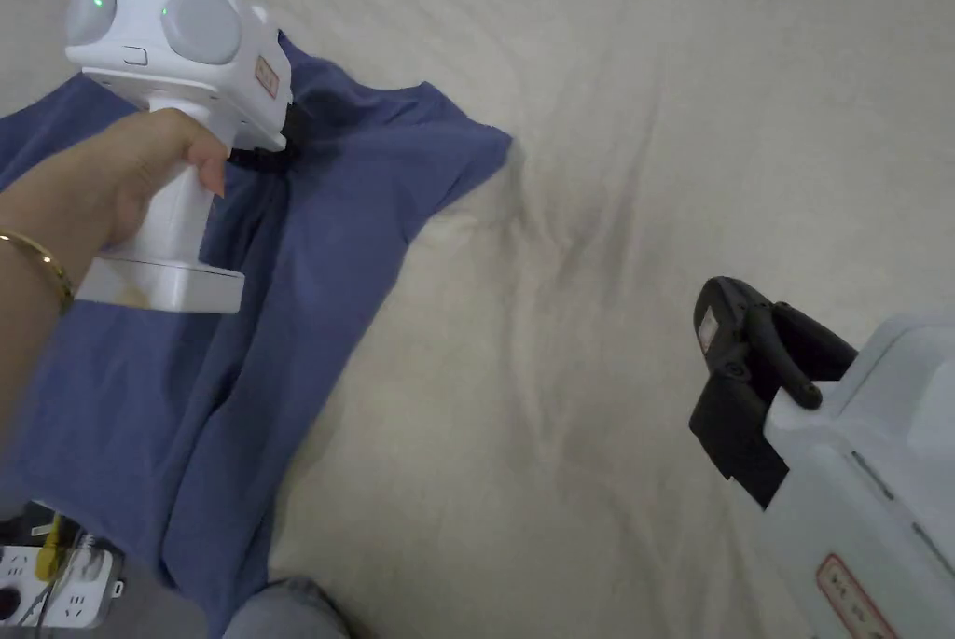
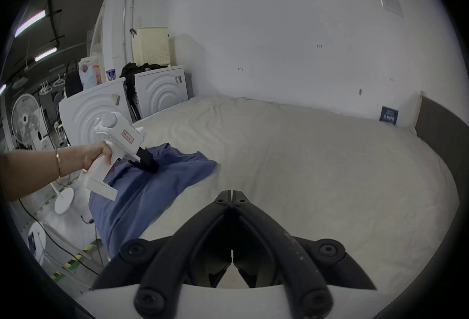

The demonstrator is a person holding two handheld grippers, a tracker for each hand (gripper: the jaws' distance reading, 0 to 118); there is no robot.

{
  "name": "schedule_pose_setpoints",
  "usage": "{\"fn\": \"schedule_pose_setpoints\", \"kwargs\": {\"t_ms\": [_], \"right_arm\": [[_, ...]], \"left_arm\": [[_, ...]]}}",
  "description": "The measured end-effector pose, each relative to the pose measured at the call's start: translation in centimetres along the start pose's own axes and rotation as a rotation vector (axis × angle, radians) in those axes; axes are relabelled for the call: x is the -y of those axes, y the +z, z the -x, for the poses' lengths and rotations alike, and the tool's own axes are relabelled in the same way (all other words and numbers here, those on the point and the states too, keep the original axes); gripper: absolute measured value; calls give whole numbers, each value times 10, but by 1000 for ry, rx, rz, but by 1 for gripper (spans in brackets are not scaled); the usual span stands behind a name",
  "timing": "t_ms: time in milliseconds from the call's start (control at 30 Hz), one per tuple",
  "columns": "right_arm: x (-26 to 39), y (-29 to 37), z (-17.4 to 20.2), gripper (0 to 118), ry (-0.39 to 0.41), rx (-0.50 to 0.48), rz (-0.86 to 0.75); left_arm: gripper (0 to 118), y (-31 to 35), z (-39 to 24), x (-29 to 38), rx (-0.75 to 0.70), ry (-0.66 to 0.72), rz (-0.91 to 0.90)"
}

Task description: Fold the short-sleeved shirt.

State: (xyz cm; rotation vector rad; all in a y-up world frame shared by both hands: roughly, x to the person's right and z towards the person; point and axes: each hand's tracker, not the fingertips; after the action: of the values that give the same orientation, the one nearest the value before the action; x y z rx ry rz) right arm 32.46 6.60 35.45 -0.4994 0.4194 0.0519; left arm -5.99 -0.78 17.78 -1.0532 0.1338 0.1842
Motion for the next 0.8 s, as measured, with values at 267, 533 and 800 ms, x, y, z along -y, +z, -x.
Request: {"fn": "schedule_pose_setpoints", "kwargs": {"t_ms": [267, 533, 800], "right_arm": [[-2, 50, -4, 2, -25, 24, -56], [-11, 128, -10, 2, -92, 38, -196], [-10, 213, -15, 2, -61, 64, -320]], "left_arm": [[2, 50, 7, 17, -28, 185, -80], [2, 189, -2, 24, -38, 86, -245], [2, 222, -8, 18, 20, -3, -560]]}}
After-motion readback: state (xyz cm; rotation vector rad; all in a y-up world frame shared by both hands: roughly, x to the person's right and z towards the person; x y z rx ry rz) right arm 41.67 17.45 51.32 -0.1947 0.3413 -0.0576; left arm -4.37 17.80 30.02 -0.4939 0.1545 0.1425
